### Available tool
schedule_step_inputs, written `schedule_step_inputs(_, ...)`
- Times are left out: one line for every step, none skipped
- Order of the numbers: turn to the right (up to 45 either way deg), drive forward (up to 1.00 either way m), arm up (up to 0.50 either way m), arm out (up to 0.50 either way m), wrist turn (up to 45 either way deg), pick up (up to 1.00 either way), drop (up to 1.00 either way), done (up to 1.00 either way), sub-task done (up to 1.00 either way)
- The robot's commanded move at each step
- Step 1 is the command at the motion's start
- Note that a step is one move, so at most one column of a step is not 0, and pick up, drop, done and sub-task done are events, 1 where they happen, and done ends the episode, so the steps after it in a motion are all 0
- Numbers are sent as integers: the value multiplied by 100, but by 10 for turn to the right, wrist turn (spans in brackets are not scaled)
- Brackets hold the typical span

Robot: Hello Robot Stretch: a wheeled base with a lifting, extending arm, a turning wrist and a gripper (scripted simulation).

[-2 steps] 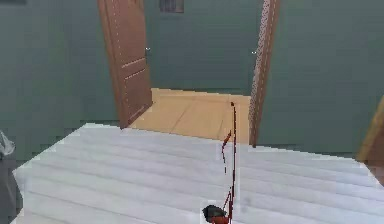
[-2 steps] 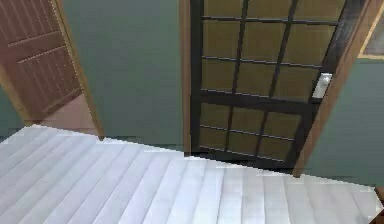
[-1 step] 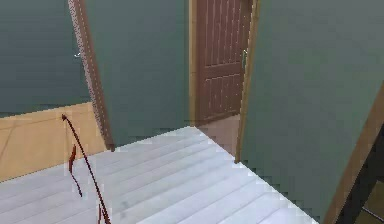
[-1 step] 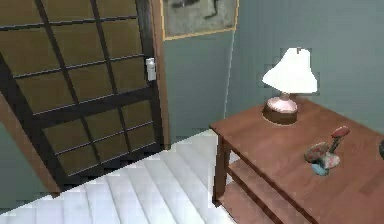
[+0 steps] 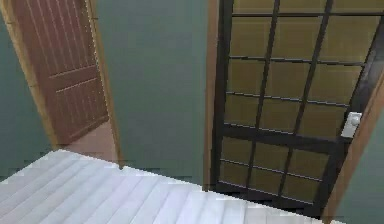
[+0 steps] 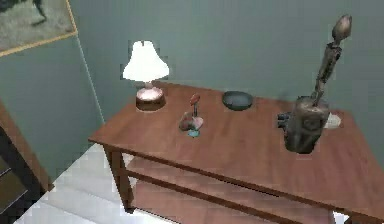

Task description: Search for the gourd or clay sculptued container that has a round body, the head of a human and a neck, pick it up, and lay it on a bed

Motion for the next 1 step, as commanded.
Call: schedule_step_inputs(0,45,0,0,0,0,0,0,0)
